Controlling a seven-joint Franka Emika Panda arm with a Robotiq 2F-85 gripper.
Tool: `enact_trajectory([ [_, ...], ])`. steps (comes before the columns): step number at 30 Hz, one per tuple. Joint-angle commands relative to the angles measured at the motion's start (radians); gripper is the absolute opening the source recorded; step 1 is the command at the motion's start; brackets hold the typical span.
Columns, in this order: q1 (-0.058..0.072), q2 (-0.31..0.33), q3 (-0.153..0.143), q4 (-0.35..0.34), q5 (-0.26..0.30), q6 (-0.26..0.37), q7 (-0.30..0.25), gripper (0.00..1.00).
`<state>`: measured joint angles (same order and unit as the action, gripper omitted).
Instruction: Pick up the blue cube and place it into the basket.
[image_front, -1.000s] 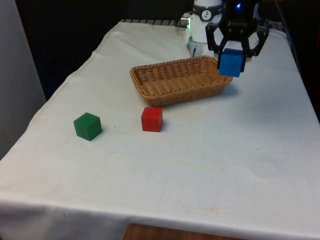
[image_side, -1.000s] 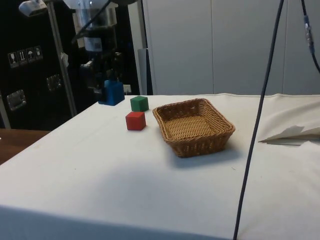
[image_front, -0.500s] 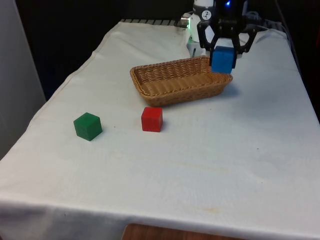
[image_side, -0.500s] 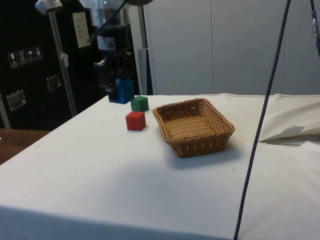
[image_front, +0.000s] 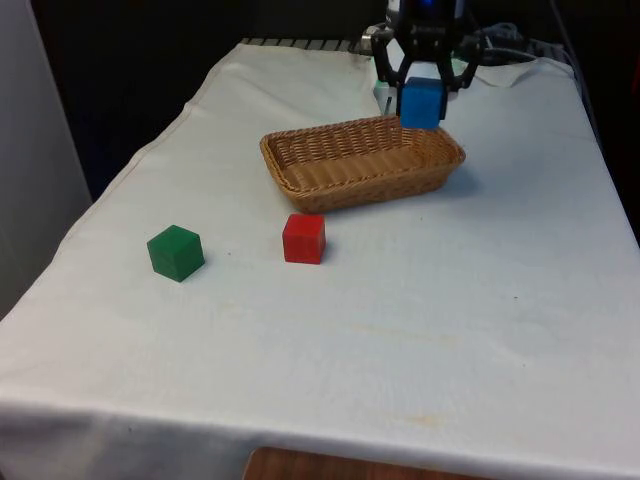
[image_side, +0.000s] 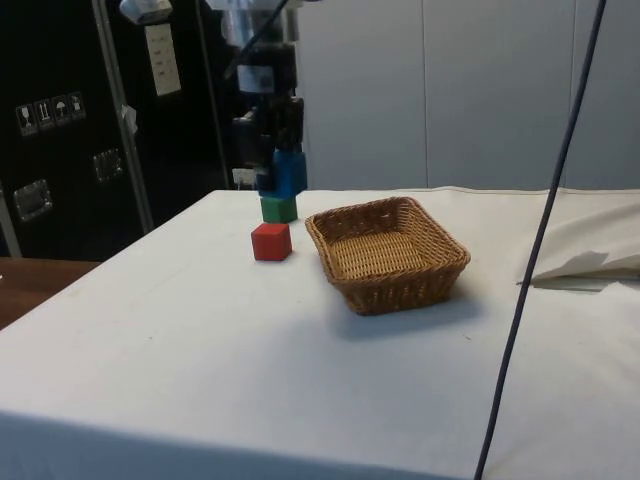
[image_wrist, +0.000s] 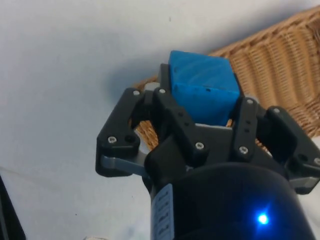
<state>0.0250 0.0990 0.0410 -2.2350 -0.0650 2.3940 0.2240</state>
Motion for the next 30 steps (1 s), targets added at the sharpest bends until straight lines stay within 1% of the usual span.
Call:
enact_trajectory([
  [1, -0.006, -0.013, -0.004, -0.022, 0.018, 0.016, -0.026, 0.0],
  [2, -0.001, -0.006, -0.005, -0.009, 0.002, 0.001, -0.007, 0.0],
  [3, -0.006, -0.018, -0.009, -0.03, 0.02, 0.017, -0.034, 0.0],
  [9, -0.006, -0.04, -0.039, -0.074, 0.027, 0.026, -0.077, 0.0],
  [10, -0.007, -0.045, -0.05, -0.089, 0.03, 0.031, -0.095, 0.0],
  [11, -0.006, -0.048, -0.056, -0.095, 0.032, 0.033, -0.102, 0.0],
  [12, -0.002, -0.041, -0.057, -0.085, 0.017, 0.021, -0.087, 0.0],
  [13, -0.006, -0.05, -0.061, -0.103, 0.035, 0.037, -0.112, 0.0],
  [15, -0.006, -0.054, -0.072, -0.116, 0.038, 0.042, -0.128, 0.0],
  [16, -0.006, -0.057, -0.083, -0.128, 0.039, 0.047, -0.143, 0.0],
  [19, -0.007, -0.062, -0.099, -0.147, 0.04, 0.056, -0.164, 0.0],
  [20, -0.003, -0.055, -0.101, -0.137, 0.024, 0.043, -0.149, 0.0],
  [21, -0.007, -0.064, -0.105, -0.154, 0.04, 0.059, -0.172, 0.0],
  [22, -0.008, -0.066, -0.111, -0.161, 0.04, 0.061, -0.18, 0.0],
  [24, -0.007, -0.07, -0.122, -0.172, 0.041, 0.065, -0.193, 0.0],
  [25, -0.008, -0.074, -0.134, -0.186, 0.04, 0.072, -0.209, 0.0],
  [28, -0.009, -0.079, -0.152, -0.205, 0.039, 0.079, -0.231, 0.0],
  [29, -0.009, -0.081, -0.157, -0.211, 0.039, 0.081, -0.237, 0.0],
  [30, -0.005, -0.071, -0.155, -0.196, 0.025, 0.069, -0.218, 0.0],
])
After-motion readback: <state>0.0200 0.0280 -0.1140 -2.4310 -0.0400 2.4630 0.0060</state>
